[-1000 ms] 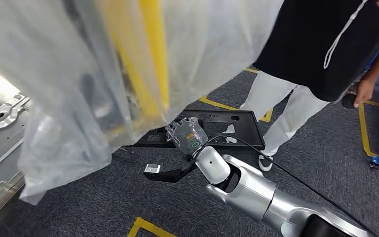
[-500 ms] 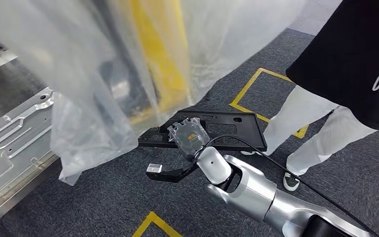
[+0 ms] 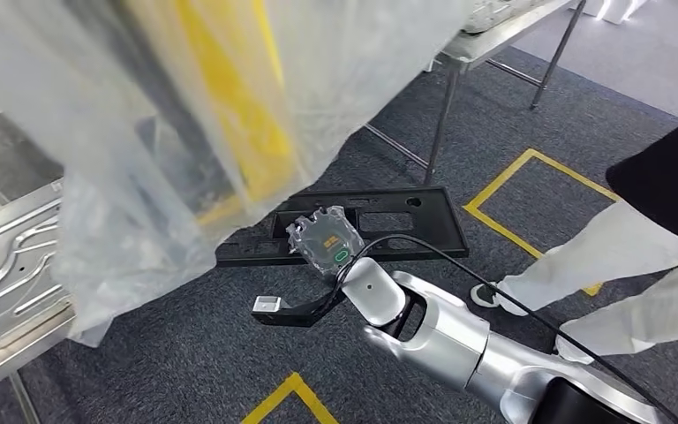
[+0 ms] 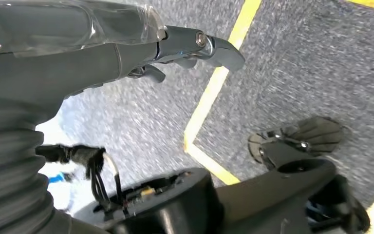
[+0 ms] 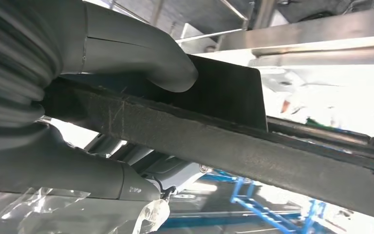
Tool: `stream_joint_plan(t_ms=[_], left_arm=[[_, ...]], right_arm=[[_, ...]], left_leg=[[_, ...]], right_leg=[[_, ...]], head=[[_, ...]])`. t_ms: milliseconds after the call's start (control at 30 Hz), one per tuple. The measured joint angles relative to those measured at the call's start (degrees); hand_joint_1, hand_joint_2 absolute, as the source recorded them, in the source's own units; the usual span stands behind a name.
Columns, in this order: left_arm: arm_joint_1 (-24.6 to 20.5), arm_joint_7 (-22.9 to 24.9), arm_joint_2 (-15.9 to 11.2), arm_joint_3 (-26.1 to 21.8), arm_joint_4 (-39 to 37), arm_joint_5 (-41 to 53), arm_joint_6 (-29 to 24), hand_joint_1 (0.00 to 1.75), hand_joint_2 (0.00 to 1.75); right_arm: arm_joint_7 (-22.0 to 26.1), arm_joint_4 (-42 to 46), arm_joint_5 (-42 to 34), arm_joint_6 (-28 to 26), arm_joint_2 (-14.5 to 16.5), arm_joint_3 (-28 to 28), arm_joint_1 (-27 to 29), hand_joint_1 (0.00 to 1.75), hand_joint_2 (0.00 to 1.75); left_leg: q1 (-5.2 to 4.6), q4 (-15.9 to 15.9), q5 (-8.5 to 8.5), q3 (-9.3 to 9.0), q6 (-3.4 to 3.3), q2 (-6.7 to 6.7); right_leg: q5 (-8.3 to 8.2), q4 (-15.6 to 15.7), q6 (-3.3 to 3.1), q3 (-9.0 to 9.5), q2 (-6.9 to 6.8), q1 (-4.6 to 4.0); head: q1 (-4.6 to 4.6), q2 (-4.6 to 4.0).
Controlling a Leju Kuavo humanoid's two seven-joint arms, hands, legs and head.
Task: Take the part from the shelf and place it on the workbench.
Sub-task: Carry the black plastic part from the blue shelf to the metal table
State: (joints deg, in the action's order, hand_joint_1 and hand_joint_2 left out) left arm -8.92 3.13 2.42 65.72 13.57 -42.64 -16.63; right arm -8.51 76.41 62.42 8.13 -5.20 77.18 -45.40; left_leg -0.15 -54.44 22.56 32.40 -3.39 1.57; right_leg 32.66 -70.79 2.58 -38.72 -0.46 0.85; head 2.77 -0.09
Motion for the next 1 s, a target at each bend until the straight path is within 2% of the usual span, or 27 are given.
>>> stream_joint_plan(t_ms=[33,67,100,133,167,200,233,267,300,333,367,400,467,500,533,567,600,633,700,733,767,833,867,900,967,1000], left_arm=[[0.1,0.0,0.1,0.0,0.0,-0.1,0.0,0.0,1.75],[0.2,0.0,0.1,0.0,0.0,-0.1,0.1,0.0,1.75],[0.2,0.0,0.1,0.0,0.0,-0.1,0.1,0.0,1.75],[0.2,0.0,0.2,-0.1,0.0,-0.1,0.1,0.0,1.75],[0.2,0.0,0.2,-0.1,0.0,-0.1,0.1,0.0,1.75],[0.2,0.0,0.2,-0.1,0.0,-0.1,0.1,0.0,1.75],[0.1,0.0,0.2,-0.1,0.0,-0.1,0.1,0.0,1.75],[0.2,0.0,0.2,-0.1,0.0,-0.1,0.1,0.0,1.75],[0.2,0.0,0.2,-0.1,0.0,-0.1,0.1,0.0,1.75],[0.3,0.0,0.2,-0.1,0.0,-0.2,0.1,0.0,1.75],[0.3,0.0,0.2,-0.2,0.0,-0.2,0.1,0.0,1.75],[0.2,0.0,0.2,-0.2,0.0,-0.3,0.0,0.0,1.75],[-0.1,0.0,0.2,-0.3,0.0,-0.3,0.0,0.0,1.75],[-0.3,0.0,0.2,-0.3,0.0,-0.4,-0.1,0.0,1.75],[-0.6,0.0,0.1,-0.4,0.0,-0.4,-0.1,0.0,1.75],[-0.7,0.0,0.1,-0.5,0.0,-0.4,-0.1,0.0,1.75],[-0.7,0.0,0.1,-0.5,0.0,-0.4,-0.1,0.0,1.75],[-0.6,0.0,0.1,-0.5,0.0,-0.4,-0.1,0.0,1.75],[-0.3,0.0,0.1,-0.5,0.0,-0.4,0.0,0.0,1.75],[-0.2,0.0,0.1,-0.5,0.0,-0.4,0.1,0.0,1.75],[-0.1,0.0,0.1,-0.5,0.0,-0.4,0.1,0.0,1.75],[0.0,0.0,0.2,-0.5,0.0,-0.4,0.2,0.0,1.75],[0.0,0.0,0.3,-0.5,0.0,-0.3,0.2,0.0,1.75],[0.0,-0.1,0.3,-0.5,0.0,-0.3,0.2,0.0,1.75],[0.0,-0.1,0.4,-0.6,0.0,-0.3,0.2,0.0,1.75],[0.0,0.0,0.4,-0.6,0.0,-0.3,0.1,0.0,1.75]], right_arm=[[0.0,-0.1,0.0,0.1,-0.1,0.2,0.1,1.75,1.75],[0.0,-0.2,0.0,0.1,-0.1,0.3,0.1,1.75,1.75],[0.0,-0.2,0.0,0.1,-0.1,0.4,0.1,1.75,1.75],[0.0,-0.2,0.1,0.1,-0.1,0.5,0.0,1.75,1.75],[0.0,-0.2,0.1,0.1,-0.1,0.6,-0.1,1.75,1.75],[0.0,-0.3,0.1,0.1,-0.1,0.8,-0.2,1.75,1.75],[0.0,-0.3,0.1,0.1,-0.1,1.0,-0.2,1.75,1.75],[0.0,-0.3,0.2,0.2,-0.1,1.1,-0.3,1.75,1.75],[0.1,-0.3,0.3,0.3,-0.1,1.2,-0.3,1.75,1.75],[0.1,-0.3,0.4,0.4,0.0,1.2,-0.4,1.75,1.75],[0.1,-0.3,0.5,0.5,0.1,1.2,-0.5,1.75,1.75],[0.1,-0.3,0.6,0.6,0.3,1.2,-0.6,1.75,1.75],[0.2,-0.4,0.8,0.9,0.3,1.3,-0.7,1.75,1.75],[0.3,-0.4,0.9,1.0,0.3,1.4,-0.7,1.75,1.75],[0.4,-0.5,1.0,1.1,0.3,1.6,-0.7,1.75,1.75],[0.5,-0.6,1.0,1.2,0.3,1.8,-0.7,1.75,1.75],[0.6,-0.7,1.1,1.3,0.4,2.0,-0.7,1.75,1.75],[0.6,-0.7,1.1,1.3,0.4,2.1,-0.7,1.75,1.75],[0.6,-0.7,1.1,1.3,0.4,2.2,-0.9,1.75,1.75],[0.6,-0.7,1.1,1.3,0.4,2.2,-0.9,1.75,1.75],[0.6,-0.7,1.1,1.3,0.4,2.3,-1.0,1.75,1.75],[0.7,-0.7,1.1,1.3,0.5,2.5,-1.1,1.75,1.75],[0.7,-0.8,1.1,1.3,0.5,2.6,-1.1,1.75,1.75],[0.7,-0.8,1.1,1.3,0.6,2.6,-1.2,1.75,1.75],[0.8,-0.9,1.1,1.3,0.5,2.7,-1.2,1.75,1.75],[0.8,-0.9,1.1,1.3,0.4,2.8,-1.2,1.75,1.75]], left_leg=[[0.02,0.0,0.11,-0.13,-0.05,0.93],[0.06,0.0,0.23,-0.3,-0.01,1.89],[0.12,-0.1,0.37,-0.51,0.12,2.84],[0.21,-0.1,0.57,-0.75,0.31,3.75],[0.2,-0.2,0.83,-0.9,0.59,4.61],[0.2,-0.4,1.08,-0.93,0.89,5.39],[0.21,-0.5,1.27,-0.82,1.16,6.05],[0.29,-0.5,1.38,-0.61,1.47,6.69],[0.45,-0.4,1.43,-0.41,1.76,7.31],[0.58,-0.5,1.56,-0.28,2.02,7.33],[0.57,-1.2,2.0,0.07,2.37,6.29],[0.5,-3.1,2.94,0.94,2.69,4.6],[0.43,-10.4,6.07,4.7,3.34,0.77],[0.5,-14.4,7.46,7.01,3.57,-0.05],[0.54,-17.3,8.05,8.73,3.71,-0.41],[0.55,-17.9,7.48,9.31,3.77,-0.59],[0.54,-16.0,5.83,8.61,3.73,-0.82],[0.47,-12.0,3.45,6.88,3.56,-1.51],[-0.08,-4.0,-0.11,3.21,2.91,-4.09],[-0.36,-1.7,-0.81,2.26,2.49,-4.99],[-0.63,-0.9,-0.75,2.02,2.13,-5.21],[-0.5,-0.6,-0.67,2.08,1.51,-3.79],[-0.33,-0.5,-0.68,1.96,1.21,-3.01],[-0.09,-0.4,-0.73,1.75,0.85,-2.35],[0.14,-0.3,-0.64,1.41,0.26,-1.02],[0.16,-0.3,-0.57,1.3,0.06,-0.31]], right_leg=[[0.17,-2.3,0.04,-1.68,0.22,0.0],[-0.85,-2.3,0.04,-2.34,0.3,0.01],[-2.89,0.0,0.01,-1.79,0.52,0.05],[-5.54,4.1,0.01,-0.34,1.28,0.17],[-7.63,8.3,-0.01,1.38,2.75,0.35],[-9.05,11.7,-0.06,2.77,3.96,0.54],[-9.62,13.7,-0.18,3.62,4.85,0.61],[-9.44,14.3,-0.43,3.92,5.02,0.52],[-9.39,14.4,-0.77,3.95,4.25,0.45],[-9.32,14.5,-1.13,4.05,3.52,0.41],[-9.24,14.6,-1.53,4.19,2.8,0.47],[-9.16,14.7,-1.88,4.36,2.1,0.58],[-8.77,14.7,-2.36,4.71,0.63,0.52],[-8.56,14.7,-2.45,4.86,-0.21,0.45],[-8.32,14.7,-2.46,5.05,-1.07,0.41],[-8.06,14.7,-2.41,5.32,-1.9,0.4],[-7.77,14.7,-2.32,5.69,-2.65,0.4],[-7.44,14.7,-2.18,6.17,-3.37,0.38],[-6.74,14.7,-1.7,7.04,-4.62,0.1],[-6.45,14.7,-1.41,7.31,-5.14,-0.08],[-6.2,14.7,-1.1,7.47,-5.69,-0.25],[-5.73,14.8,-0.49,7.76,-6.61,-0.31],[-5.22,14.3,-0.2,7.75,-5.96,-0.25],[-4.26,12.8,0.01,7.23,-4.62,-0.14],[-1.05,5.9,0.24,3.96,-1.12,0.02],[0.49,1.7,0.28,1.6,-0.27,0.03]], head=[[-0.08,0.0],[-0.16,-0.01],[-0.19,-0.01],[-0.21,-0.01],[-0.25,-0.02],[-0.28,-0.02],[-0.32,-0.01],[-0.34,-0.02],[-0.36,-0.02],[-0.38,-0.01],[-0.29,-0.02],[-0.16,-0.01],[0.11,-0.01],[0.15,-0.01],[0.15,-0.01],[0.16,-0.01],[0.17,-0.01],[0.17,-0.01],[0.17,-0.01],[0.16,-0.01],[0.14,0.0],[0.12,0.0],[0.08,0.0],[0.03,-0.01],[-0.15,-0.01],[-0.21,0.0]])
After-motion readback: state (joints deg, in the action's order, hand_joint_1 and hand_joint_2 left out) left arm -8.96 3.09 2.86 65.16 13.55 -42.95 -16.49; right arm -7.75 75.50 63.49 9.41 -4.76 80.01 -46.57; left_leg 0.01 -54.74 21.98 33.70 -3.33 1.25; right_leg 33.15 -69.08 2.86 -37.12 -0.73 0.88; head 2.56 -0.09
